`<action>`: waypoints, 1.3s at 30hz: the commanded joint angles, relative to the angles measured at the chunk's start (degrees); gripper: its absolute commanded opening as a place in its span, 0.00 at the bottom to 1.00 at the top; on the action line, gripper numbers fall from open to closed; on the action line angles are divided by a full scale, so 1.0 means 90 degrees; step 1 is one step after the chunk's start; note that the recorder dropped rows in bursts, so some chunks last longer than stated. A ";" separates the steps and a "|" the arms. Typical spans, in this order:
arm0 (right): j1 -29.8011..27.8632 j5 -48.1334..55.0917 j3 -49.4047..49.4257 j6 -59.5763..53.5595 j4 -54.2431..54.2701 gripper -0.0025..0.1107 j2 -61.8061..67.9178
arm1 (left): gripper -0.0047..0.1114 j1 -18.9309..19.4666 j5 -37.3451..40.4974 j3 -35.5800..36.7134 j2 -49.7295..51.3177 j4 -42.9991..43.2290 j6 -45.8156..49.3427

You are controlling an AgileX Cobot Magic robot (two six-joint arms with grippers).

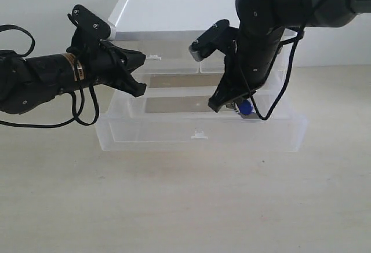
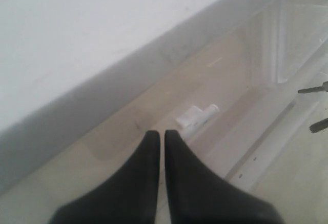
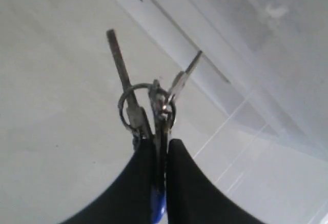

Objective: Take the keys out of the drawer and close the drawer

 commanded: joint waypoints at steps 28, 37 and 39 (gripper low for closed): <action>0.2985 -0.0129 0.2103 0.2136 -0.1351 0.02 -0.3023 | 0.08 0.0049 0.0167 -0.0120 0.0043 -0.0211 -0.0106; 0.3024 -0.1409 0.3463 0.2742 -0.1325 0.02 -0.2844 | 0.08 0.0049 0.0167 -0.0120 0.0043 -0.0211 -0.0106; 0.3024 -0.1577 0.3637 0.2784 -0.1316 0.02 -0.2758 | 0.08 0.0049 0.0167 -0.0120 0.0043 -0.0211 -0.0106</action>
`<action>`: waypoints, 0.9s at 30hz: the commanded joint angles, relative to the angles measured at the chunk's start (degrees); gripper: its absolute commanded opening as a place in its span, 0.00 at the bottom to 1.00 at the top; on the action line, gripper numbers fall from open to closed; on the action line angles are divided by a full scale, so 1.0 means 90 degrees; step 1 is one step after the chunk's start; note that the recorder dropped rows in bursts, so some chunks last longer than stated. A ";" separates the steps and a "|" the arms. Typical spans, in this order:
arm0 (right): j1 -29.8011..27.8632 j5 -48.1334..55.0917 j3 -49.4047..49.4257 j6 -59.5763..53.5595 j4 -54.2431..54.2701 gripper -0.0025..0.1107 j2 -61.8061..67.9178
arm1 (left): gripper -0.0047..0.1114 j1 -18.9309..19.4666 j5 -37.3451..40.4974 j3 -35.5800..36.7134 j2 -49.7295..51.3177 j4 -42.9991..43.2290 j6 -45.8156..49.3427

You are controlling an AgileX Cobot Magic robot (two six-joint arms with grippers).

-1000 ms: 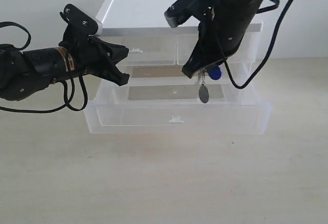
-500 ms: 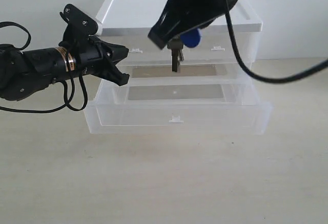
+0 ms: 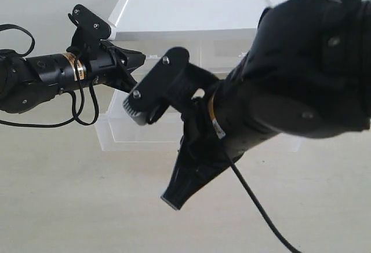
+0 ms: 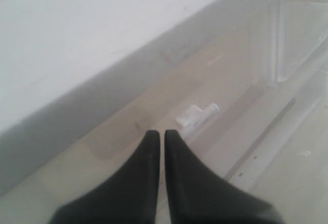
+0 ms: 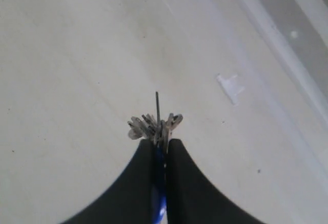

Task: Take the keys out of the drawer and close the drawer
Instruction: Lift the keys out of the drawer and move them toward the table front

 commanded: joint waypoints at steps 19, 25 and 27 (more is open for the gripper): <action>0.0016 -0.0753 0.0482 0.0277 -0.0182 0.45 0.0220 | 0.08 0.0049 0.0145 -0.0105 0.0043 -0.0264 -0.0083; 0.0032 -0.0375 0.0470 0.0196 0.0200 0.30 0.0220 | 0.08 0.0049 0.0145 -0.0105 0.0043 -0.0264 -0.0083; 0.0032 -0.0233 0.0652 -0.0150 0.0810 0.03 0.0220 | 0.08 0.0049 0.0145 -0.0105 0.0043 -0.0264 -0.0083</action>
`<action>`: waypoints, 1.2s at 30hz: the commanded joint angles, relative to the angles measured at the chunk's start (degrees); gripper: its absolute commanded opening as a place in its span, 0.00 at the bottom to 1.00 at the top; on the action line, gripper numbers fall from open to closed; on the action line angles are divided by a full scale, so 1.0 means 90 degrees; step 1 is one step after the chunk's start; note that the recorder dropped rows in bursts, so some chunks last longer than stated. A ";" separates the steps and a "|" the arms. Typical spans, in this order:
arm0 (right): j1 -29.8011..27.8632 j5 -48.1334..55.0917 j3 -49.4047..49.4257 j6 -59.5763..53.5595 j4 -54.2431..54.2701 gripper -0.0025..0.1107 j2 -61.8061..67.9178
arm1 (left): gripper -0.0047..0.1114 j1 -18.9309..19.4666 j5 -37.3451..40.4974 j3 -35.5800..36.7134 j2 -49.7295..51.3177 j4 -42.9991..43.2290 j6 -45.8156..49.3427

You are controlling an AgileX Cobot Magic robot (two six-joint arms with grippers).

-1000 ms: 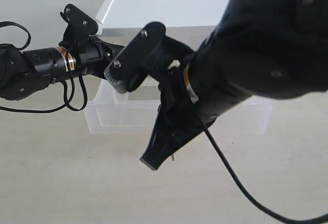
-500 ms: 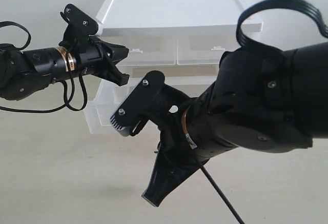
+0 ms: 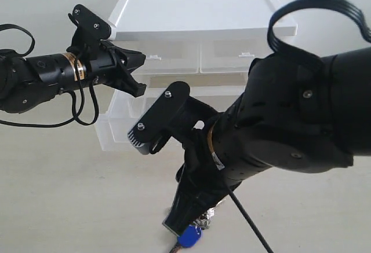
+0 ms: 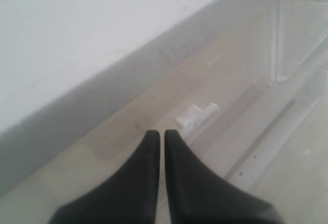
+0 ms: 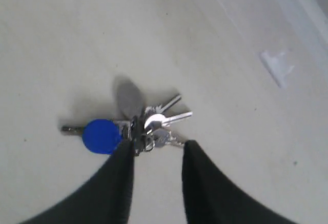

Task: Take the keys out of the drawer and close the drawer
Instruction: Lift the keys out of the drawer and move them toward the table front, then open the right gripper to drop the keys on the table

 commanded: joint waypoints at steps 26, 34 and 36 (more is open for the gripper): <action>-0.1197 -0.2523 0.0777 -0.0895 0.1214 0.02 0.2324 | 0.08 0.0049 0.0132 -0.0095 0.0043 -0.0247 -0.0158; -0.1073 -0.2246 0.0562 -0.1147 0.1150 0.02 0.2185 | 0.08 0.0049 0.0120 -0.0095 0.0043 -0.0247 -0.0158; -0.0901 -0.2217 0.0562 -0.1158 0.1104 0.02 0.1924 | 0.08 0.0049 0.0120 -0.0095 0.0043 -0.0247 -0.0158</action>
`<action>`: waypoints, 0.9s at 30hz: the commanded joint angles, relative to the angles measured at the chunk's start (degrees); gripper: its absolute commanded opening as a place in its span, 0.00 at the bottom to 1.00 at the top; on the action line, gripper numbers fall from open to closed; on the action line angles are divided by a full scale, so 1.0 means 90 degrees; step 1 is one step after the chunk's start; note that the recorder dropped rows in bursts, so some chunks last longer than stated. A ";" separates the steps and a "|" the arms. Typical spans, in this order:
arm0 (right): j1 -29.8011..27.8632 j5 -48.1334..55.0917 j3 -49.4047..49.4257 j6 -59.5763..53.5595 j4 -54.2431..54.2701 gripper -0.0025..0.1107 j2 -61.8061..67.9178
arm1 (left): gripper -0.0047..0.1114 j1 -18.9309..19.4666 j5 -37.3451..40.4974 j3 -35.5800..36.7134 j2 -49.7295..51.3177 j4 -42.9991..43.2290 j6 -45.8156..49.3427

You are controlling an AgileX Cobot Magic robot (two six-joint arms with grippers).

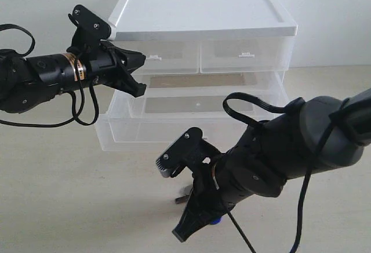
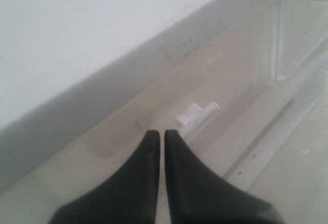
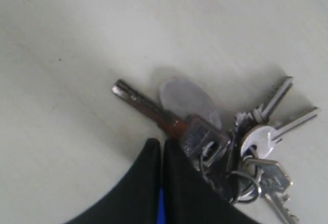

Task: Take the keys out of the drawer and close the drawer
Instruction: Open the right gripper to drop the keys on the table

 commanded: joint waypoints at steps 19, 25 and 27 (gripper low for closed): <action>0.0106 -0.0067 0.0839 0.1471 -0.1675 0.02 -0.2521 | 0.08 0.0049 0.0286 0.2012 -0.2689 0.2055 -0.3510; -0.0891 -0.0576 0.0839 0.2288 -0.2468 0.02 -0.2507 | 0.08 0.0049 -0.0449 0.2646 -0.3007 0.2054 -0.3438; -0.1222 -0.0822 0.0839 0.2288 -0.2468 0.02 -0.2507 | 0.08 0.0049 -0.0492 0.2881 -0.3324 0.2029 -0.3438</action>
